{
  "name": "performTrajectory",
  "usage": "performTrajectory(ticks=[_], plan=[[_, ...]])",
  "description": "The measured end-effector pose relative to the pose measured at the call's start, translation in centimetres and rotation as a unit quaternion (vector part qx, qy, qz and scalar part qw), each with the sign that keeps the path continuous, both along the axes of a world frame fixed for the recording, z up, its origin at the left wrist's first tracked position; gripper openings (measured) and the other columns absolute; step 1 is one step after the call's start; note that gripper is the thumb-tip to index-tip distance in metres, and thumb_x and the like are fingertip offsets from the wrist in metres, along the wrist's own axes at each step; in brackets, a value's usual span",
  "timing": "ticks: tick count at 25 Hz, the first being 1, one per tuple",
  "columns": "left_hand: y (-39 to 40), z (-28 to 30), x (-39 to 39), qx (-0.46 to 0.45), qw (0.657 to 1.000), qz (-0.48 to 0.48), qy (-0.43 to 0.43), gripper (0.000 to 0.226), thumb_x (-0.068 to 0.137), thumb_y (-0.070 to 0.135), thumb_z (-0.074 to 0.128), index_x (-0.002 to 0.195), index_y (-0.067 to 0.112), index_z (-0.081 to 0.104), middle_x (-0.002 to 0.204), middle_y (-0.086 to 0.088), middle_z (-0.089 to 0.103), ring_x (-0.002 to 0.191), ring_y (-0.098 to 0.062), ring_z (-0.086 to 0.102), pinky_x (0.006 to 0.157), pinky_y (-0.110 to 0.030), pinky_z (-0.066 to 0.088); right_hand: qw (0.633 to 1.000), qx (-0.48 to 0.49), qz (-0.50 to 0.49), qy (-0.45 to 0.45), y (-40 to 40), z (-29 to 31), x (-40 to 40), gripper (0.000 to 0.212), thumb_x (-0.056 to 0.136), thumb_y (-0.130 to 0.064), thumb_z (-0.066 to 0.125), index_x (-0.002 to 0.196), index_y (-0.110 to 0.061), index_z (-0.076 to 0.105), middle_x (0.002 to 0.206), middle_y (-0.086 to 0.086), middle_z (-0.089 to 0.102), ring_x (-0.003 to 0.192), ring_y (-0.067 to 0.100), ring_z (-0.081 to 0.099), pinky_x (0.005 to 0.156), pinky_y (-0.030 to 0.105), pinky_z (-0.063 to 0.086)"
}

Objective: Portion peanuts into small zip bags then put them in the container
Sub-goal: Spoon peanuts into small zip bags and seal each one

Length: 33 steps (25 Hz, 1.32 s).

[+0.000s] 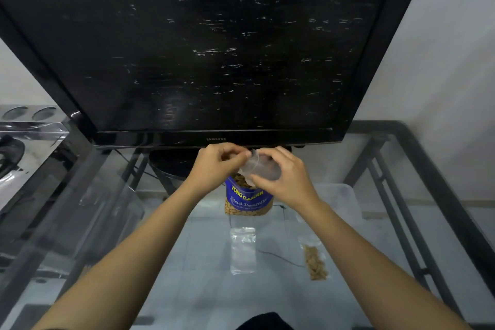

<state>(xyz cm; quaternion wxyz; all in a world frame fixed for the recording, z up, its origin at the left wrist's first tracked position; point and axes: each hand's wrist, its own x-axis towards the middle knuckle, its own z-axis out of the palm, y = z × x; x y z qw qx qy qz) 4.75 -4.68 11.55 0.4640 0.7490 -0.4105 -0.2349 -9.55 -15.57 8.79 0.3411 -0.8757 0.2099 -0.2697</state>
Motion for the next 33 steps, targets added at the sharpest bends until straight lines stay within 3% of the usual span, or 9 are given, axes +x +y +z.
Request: performTrajectory(ticks=[2, 5, 9, 13, 17, 19, 22, 25, 33], plan=[[-0.5, -1.5, 1.2, 0.014, 0.987, 0.118, -0.107, 0.038, 0.086, 0.036, 0.062, 0.118, 0.016, 0.057, 0.102, -0.003, 0.058, 0.086, -0.009, 0.057, 0.069, -0.016, 0.043, 0.999, 0.028, -0.020, 0.003, -0.7, -0.7, -0.1, 0.049, 0.071, -0.036, 0.077, 0.115, -0.024, 0.059, 0.102, -0.013, 0.056, 0.094, 0.003, 0.054, 0.075, 0.012, 0.043], [-1.3, -4.3, 3.1, 0.130, 0.967, 0.217, -0.018, 0.057, 0.084, 0.043, 0.062, 0.126, 0.006, 0.052, 0.112, -0.009, 0.055, 0.099, -0.018, 0.055, 0.079, -0.024, 0.042, 0.996, 0.075, -0.049, 0.017, -1.6, -2.1, -0.3, 0.051, 0.069, -0.036, 0.079, 0.115, -0.022, 0.060, 0.104, -0.008, 0.060, 0.095, 0.004, 0.056, 0.074, 0.014, 0.045], [-2.6, -6.7, 2.6, 0.079, 0.972, 0.204, 0.084, 0.023, 0.088, 0.028, 0.061, 0.100, 0.010, 0.066, 0.088, -0.003, 0.066, 0.093, -0.020, 0.064, 0.082, -0.035, 0.053, 0.991, 0.106, -0.067, 0.047, -2.0, -3.6, -0.4, 0.055, 0.070, -0.040, 0.077, 0.118, -0.022, 0.058, 0.112, -0.005, 0.062, 0.099, 0.005, 0.056, 0.073, 0.014, 0.047], [-2.7, -5.0, 1.9, -0.007, 0.990, 0.076, -0.115, 0.022, 0.090, 0.026, 0.058, 0.100, 0.010, 0.069, 0.089, -0.004, 0.069, 0.085, -0.013, 0.064, 0.076, -0.026, 0.053, 0.987, 0.124, -0.070, 0.080, -2.0, -4.4, -0.8, 0.053, 0.068, -0.044, 0.077, 0.114, -0.024, 0.059, 0.105, -0.009, 0.063, 0.096, 0.005, 0.058, 0.076, 0.018, 0.048], [-2.1, -4.1, 3.8, 0.046, 0.929, -0.172, -0.323, 0.022, 0.090, 0.026, 0.058, 0.101, 0.009, 0.069, 0.092, -0.005, 0.069, 0.081, -0.006, 0.056, 0.070, -0.016, 0.043, 0.982, 0.149, -0.068, 0.093, -1.7, -5.2, -1.2, 0.055, 0.067, -0.048, 0.076, 0.113, -0.023, 0.059, 0.106, -0.004, 0.067, 0.099, 0.010, 0.061, 0.080, 0.028, 0.054], [-1.7, -5.1, 4.2, 0.081, 0.948, -0.156, -0.267, 0.022, 0.091, 0.025, 0.057, 0.099, 0.009, 0.069, 0.088, -0.005, 0.070, 0.074, -0.004, 0.058, 0.065, -0.010, 0.043, 0.979, 0.163, -0.069, 0.097, -1.6, -5.3, -1.2, 0.054, 0.068, -0.048, 0.076, 0.113, -0.024, 0.058, 0.109, -0.004, 0.067, 0.101, 0.010, 0.060, 0.078, 0.028, 0.055], [-1.5, -6.3, 4.1, 0.054, 0.991, 0.076, -0.097, 0.021, 0.092, 0.024, 0.056, 0.090, 0.008, 0.068, 0.072, -0.003, 0.067, 0.067, -0.008, 0.063, 0.069, -0.023, 0.054, 0.975, 0.186, -0.070, 0.097, -1.5, -5.3, -1.3, 0.053, 0.069, -0.046, 0.075, 0.113, -0.024, 0.057, 0.113, -0.004, 0.066, 0.103, 0.009, 0.059, 0.073, 0.020, 0.052], [-1.6, -6.7, 3.9, 0.064, 0.984, 0.165, 0.010, 0.022, 0.092, 0.025, 0.055, 0.084, 0.008, 0.068, 0.065, -0.002, 0.065, 0.065, -0.012, 0.062, 0.075, -0.034, 0.054, 0.972, 0.203, -0.070, 0.099, -1.3, -5.2, -1.4, 0.053, 0.071, -0.043, 0.076, 0.116, -0.023, 0.056, 0.116, -0.004, 0.064, 0.103, 0.008, 0.057, 0.071, 0.014, 0.048], [-2.8, -7.5, 2.9, 0.055, 0.927, 0.258, 0.266, 0.019, 0.091, 0.023, 0.058, 0.087, 0.006, 0.066, 0.063, -0.004, 0.062, 0.056, -0.009, 0.056, 0.060, -0.023, 0.049, 0.968, 0.223, -0.071, 0.091, -1.3, -4.8, -1.5, 0.052, 0.072, -0.041, 0.076, 0.117, -0.023, 0.056, 0.112, -0.006, 0.063, 0.103, 0.009, 0.058, 0.069, 0.012, 0.047]])
